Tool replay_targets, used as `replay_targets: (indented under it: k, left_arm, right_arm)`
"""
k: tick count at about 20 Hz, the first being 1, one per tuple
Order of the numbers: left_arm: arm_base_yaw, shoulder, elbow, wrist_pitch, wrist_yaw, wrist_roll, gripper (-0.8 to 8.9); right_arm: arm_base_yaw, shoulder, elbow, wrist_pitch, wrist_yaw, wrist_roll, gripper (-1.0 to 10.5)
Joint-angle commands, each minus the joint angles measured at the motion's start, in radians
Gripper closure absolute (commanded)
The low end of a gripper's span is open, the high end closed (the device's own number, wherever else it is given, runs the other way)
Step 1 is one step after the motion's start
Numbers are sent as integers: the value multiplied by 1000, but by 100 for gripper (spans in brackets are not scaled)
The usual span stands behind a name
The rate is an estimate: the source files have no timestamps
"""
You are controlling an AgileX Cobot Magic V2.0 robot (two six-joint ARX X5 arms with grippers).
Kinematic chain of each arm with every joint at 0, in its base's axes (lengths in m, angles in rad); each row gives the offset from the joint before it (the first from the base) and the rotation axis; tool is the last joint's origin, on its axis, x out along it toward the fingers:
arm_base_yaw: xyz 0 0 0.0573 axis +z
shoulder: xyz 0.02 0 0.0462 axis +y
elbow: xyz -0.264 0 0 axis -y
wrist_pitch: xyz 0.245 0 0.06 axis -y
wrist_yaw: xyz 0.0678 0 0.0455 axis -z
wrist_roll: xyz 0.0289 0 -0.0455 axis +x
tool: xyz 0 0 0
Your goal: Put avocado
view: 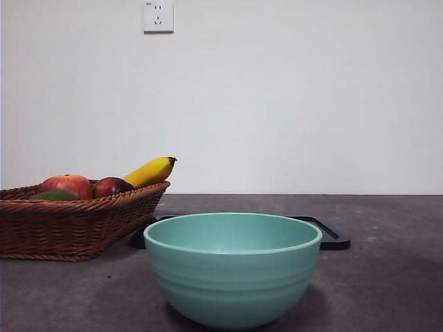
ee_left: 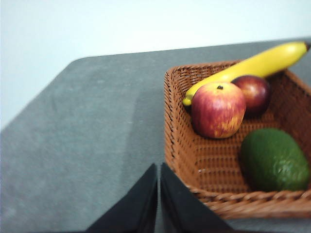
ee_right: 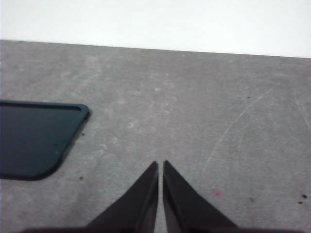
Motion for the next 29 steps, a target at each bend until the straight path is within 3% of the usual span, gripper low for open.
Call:
replay_targets:
  k: [1,5,14,24,29]
  left_arm:
    - [2,-2,-20,-5,1,-266,804]
    - [2,-2,-20,-6,1,-438,804]
    - [2,-1,23,-46,82,-552,804]
    - [2,72,228,-214,100,-541,803]
    - [2,190,367,-310,180,-480,803]
  right_arm:
    - [-1,-1,-4,12,-16,90,940]
    - [-1,-1,-4,11,-17,145,940]
    - [-1,0,37,-32,-48,284,940]
    - [-1,91,272,-180,-54,300,940]
    - [-1,224,431,-269,-143,267,940]
